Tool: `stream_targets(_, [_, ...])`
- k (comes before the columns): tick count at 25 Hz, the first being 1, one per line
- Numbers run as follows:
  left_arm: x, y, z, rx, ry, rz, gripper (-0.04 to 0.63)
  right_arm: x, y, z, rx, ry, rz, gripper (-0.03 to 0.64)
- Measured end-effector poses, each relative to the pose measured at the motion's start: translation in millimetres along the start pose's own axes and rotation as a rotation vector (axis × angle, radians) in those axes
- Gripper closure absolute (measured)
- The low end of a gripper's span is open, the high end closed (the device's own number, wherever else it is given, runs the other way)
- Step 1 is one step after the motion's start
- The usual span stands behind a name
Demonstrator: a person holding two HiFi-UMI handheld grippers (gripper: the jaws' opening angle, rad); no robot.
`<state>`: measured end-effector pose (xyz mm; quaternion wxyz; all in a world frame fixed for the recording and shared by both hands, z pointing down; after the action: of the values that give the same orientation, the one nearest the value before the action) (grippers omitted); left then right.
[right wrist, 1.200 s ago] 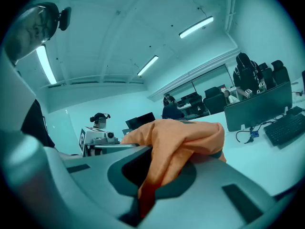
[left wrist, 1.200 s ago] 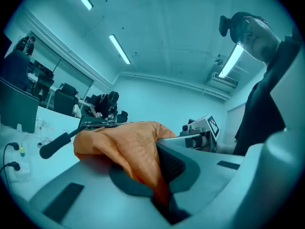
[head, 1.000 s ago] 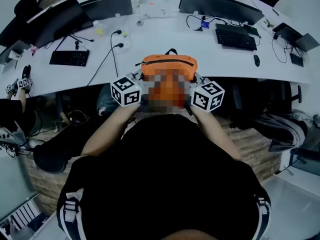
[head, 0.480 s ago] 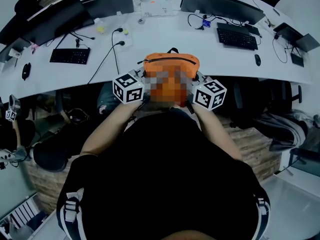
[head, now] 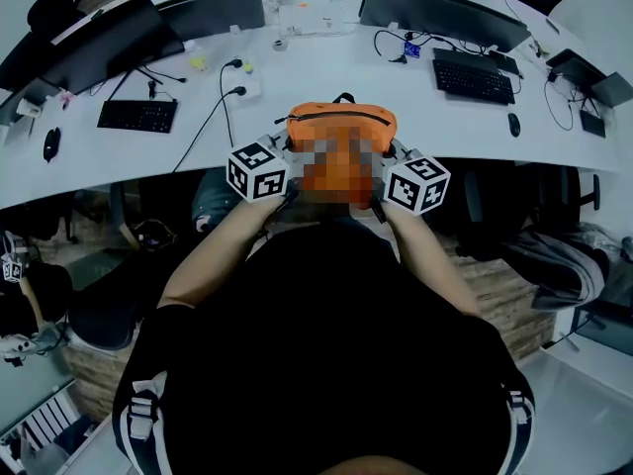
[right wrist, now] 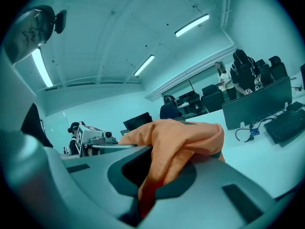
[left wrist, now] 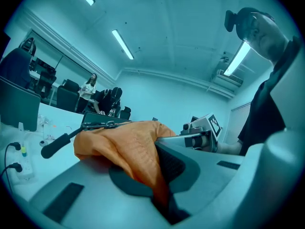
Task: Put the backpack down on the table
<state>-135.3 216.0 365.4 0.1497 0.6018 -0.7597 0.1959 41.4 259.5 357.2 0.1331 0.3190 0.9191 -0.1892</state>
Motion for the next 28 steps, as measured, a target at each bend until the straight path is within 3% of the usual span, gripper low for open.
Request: stream_targets(28, [86,-66,20,0.019,0.077,0.108,0.558,-112,-59,25,0.097,-0.048,0.097,0.594])
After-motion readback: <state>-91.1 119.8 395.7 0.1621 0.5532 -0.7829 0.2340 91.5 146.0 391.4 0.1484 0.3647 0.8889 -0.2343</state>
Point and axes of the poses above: the fingertips, and each gripper's own axes: y backward along the fingers, x to its left, z out of its top, the point moved 9 cm from there along y, backward along the fingers, and after that the axes turned 4 degrees about y, right-handed, at the moved point
